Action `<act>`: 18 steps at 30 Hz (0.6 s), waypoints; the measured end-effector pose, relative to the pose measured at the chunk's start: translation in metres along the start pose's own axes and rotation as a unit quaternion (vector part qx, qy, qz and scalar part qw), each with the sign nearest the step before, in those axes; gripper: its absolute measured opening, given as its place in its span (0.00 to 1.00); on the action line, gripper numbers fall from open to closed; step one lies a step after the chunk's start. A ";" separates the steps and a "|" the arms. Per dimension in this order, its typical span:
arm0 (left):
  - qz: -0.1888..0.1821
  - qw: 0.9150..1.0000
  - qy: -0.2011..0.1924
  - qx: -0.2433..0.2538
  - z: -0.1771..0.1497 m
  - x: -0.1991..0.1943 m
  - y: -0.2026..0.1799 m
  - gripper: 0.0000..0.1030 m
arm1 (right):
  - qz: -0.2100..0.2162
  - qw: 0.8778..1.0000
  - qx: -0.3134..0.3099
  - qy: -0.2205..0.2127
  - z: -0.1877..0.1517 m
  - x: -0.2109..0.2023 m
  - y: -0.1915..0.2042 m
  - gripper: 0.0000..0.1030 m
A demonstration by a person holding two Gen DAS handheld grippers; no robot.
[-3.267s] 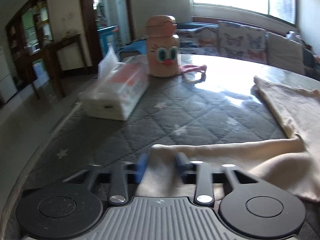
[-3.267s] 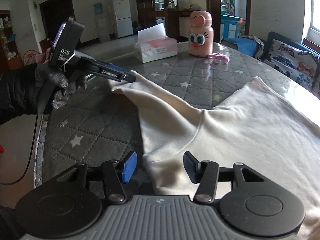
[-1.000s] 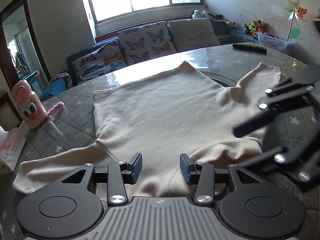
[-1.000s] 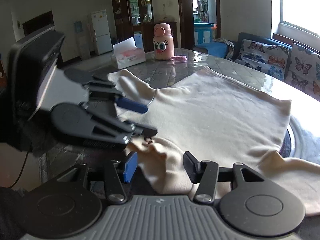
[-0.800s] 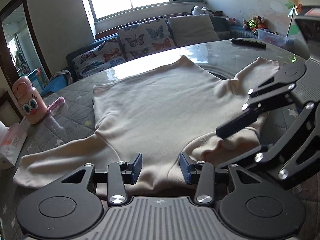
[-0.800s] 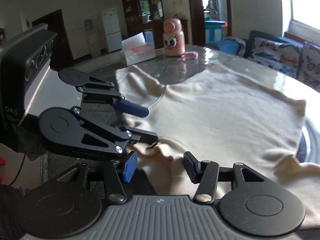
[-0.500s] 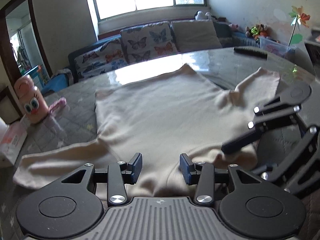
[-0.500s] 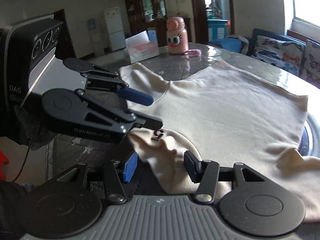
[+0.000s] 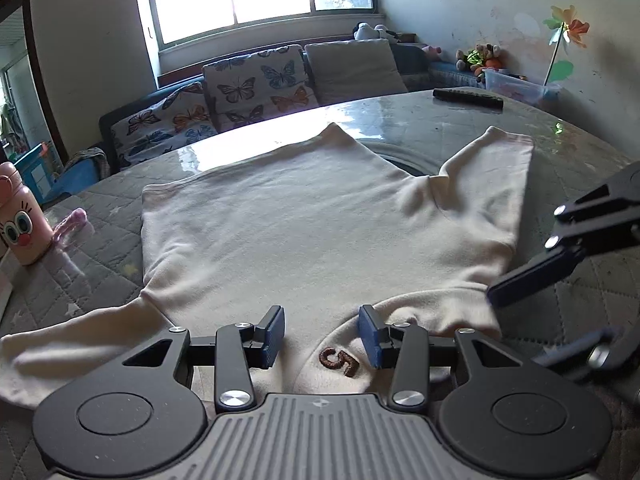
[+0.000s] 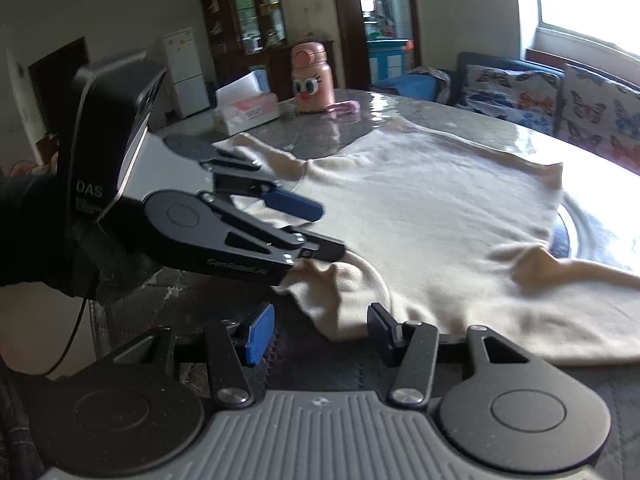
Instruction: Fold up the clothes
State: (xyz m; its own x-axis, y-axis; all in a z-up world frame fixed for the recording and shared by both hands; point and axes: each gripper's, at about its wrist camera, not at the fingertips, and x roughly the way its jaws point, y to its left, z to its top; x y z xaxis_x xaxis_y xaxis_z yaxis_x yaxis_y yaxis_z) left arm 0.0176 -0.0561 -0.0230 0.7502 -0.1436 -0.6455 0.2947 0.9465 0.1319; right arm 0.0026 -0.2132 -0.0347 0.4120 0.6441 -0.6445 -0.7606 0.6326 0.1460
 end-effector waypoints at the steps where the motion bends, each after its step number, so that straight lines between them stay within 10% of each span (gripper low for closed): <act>1: 0.000 1.000 -0.001 0.000 0.000 -0.001 0.000 0.43 | -0.006 1.000 0.006 -0.002 0.000 -0.004 -0.002 0.51; 18: -0.030 0.999 -0.041 0.018 0.031 -0.005 -0.019 0.43 | -0.147 0.981 0.121 -0.034 0.003 -0.023 -0.077 0.47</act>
State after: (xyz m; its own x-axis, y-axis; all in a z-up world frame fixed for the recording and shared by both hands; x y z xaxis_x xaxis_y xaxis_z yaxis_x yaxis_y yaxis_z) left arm 0.0269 -0.0826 0.0012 0.7756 -0.2244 -0.5900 0.3608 0.9246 0.1227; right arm 0.0537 -0.2755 -0.0291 0.6339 0.4411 -0.6353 -0.4659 0.8734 0.1416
